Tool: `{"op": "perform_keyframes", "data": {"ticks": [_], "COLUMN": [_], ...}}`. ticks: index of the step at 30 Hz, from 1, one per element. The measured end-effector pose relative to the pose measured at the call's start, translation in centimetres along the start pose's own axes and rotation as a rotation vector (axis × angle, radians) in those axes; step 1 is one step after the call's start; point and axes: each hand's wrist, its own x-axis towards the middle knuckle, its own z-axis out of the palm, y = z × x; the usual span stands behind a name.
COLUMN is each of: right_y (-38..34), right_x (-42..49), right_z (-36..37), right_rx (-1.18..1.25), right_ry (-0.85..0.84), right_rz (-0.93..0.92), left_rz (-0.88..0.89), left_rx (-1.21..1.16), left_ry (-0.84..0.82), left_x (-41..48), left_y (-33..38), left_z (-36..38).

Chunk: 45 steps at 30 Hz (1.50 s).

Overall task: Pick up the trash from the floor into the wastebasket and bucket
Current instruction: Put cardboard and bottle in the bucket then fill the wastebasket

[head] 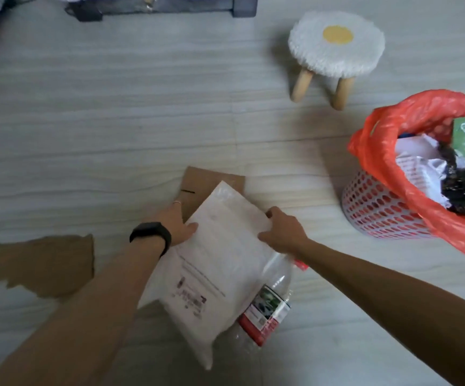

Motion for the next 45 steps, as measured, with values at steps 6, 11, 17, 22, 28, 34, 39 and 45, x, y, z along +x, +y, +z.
{"op": "perform_keyframes", "data": {"ticks": [6, 11, 17, 22, 28, 34, 39, 45], "right_y": [1.0, 3.9, 2.0, 0.8, 1.8, 1.7, 2.8, 2.6], "right_x": [-2.8, -6.1, -7.7, -8.5, -10.1, -8.7, -8.2, -8.1], "right_z": [-2.2, -2.5, -1.8, -1.2, -1.4, -2.1, -2.1, 0.2], "right_rx": [-0.104, -0.280, -0.336, -0.278, 0.034, 0.065, 0.076, -0.454], "right_ry": [-0.013, 0.202, 0.302, 0.176, -0.093, -0.187, -0.039, 0.001], "right_rz": [-0.244, -0.522, -0.638, -0.574, -0.410, -0.332, -0.372, -0.540], "left_rz": [0.011, 0.252, 0.431, 0.507, 0.607, 0.599, 0.476, 0.501], "left_rx": [-0.992, -0.587, -0.200, -0.052, 0.069, -0.055, -0.260, 0.022], "left_ry": [-0.215, -0.421, -0.555, -0.457, -0.246, -0.196, -0.265, -0.006], "left_x": [-2.2, -5.1, -8.8, -8.5, -10.0, -11.3, -11.2, -10.2], "left_y": [1.5, 3.8, 8.2, 8.1, 7.5, 5.8, 2.8, 2.9], "left_z": [-4.8, -6.7, -5.0, -2.1, -2.2, -2.4, -3.2, 0.5]}}
